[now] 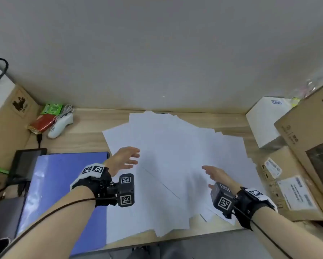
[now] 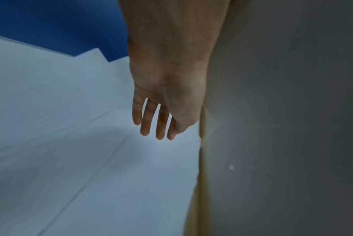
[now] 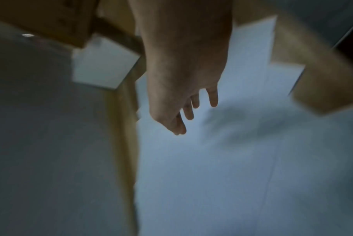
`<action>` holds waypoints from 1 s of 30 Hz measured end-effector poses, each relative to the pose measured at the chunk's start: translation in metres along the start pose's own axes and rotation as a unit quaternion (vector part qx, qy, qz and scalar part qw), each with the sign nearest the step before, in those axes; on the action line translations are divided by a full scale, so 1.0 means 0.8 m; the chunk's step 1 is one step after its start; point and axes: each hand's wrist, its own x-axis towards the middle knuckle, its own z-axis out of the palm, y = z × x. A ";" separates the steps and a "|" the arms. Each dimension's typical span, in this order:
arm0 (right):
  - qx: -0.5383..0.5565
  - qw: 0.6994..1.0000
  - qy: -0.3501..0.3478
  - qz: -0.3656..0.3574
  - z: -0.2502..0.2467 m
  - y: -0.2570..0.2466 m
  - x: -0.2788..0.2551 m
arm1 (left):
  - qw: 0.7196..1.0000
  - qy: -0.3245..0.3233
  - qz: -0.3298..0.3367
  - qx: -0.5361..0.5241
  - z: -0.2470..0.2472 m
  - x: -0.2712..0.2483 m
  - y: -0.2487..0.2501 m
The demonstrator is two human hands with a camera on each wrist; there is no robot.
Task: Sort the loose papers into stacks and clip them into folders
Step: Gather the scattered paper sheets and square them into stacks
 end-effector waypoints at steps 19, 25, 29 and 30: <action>0.039 0.992 0.118 -0.012 -0.076 0.052 0.070 | 0.982 -0.122 -0.092 0.113 0.172 0.107 0.030; 0.047 0.964 0.252 0.067 -0.113 0.058 0.082 | 0.980 -0.126 -0.112 0.103 0.210 0.128 0.037; 0.081 0.967 0.234 0.059 -0.102 0.049 0.096 | 0.983 -0.130 -0.115 0.069 0.229 0.130 0.030; 0.088 0.967 0.234 0.056 -0.099 0.047 0.100 | 0.983 -0.130 -0.110 0.072 0.231 0.130 0.028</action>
